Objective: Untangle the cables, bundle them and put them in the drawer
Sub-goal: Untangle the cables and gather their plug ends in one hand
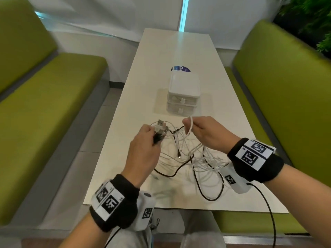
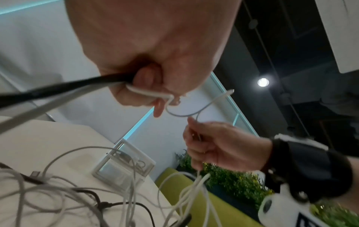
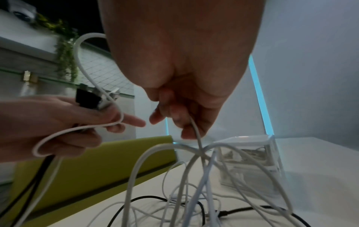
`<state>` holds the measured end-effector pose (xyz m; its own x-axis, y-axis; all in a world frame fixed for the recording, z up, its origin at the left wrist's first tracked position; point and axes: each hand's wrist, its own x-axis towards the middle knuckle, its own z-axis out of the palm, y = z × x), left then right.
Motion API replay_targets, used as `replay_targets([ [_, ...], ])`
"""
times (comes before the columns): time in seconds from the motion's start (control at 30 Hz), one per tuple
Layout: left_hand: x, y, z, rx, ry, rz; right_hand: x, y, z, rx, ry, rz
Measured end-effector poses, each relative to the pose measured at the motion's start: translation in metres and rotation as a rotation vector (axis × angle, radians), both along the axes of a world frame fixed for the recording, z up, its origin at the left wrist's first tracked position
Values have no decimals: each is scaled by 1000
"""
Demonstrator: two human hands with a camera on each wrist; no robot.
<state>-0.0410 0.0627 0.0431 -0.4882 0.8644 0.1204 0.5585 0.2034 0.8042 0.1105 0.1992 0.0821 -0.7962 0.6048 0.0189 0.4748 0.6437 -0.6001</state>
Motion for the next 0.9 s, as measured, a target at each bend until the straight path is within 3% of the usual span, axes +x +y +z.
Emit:
replay_targets([
  [0.07, 6, 2, -5, 76, 7, 42, -3, -8, 2, 35, -60, 68],
  [0.17, 18, 0, 9, 296, -159, -64, -7, -16, 2, 59, -118, 142],
  [0.3, 25, 5, 13, 304, -7, -251, -13, -20, -3, -14, -67, 110],
  [0.4, 23, 10, 13, 310, 34, -227, -12, -20, -5, -108, -77, 90],
  [0.5, 19, 11, 12, 361, 6, -183, -12, -20, -6, 43, -73, 193],
  [0.6, 17, 12, 15, 358, -38, -207, -12, -18, -4, 45, -45, 219],
  [0.73, 13, 2, 38, 588, -151, -182, -6, -1, -11, 61, -103, 141],
  [0.9, 22, -8, 61, 686, -282, -371, -2, 9, -9, 269, -327, 113],
])
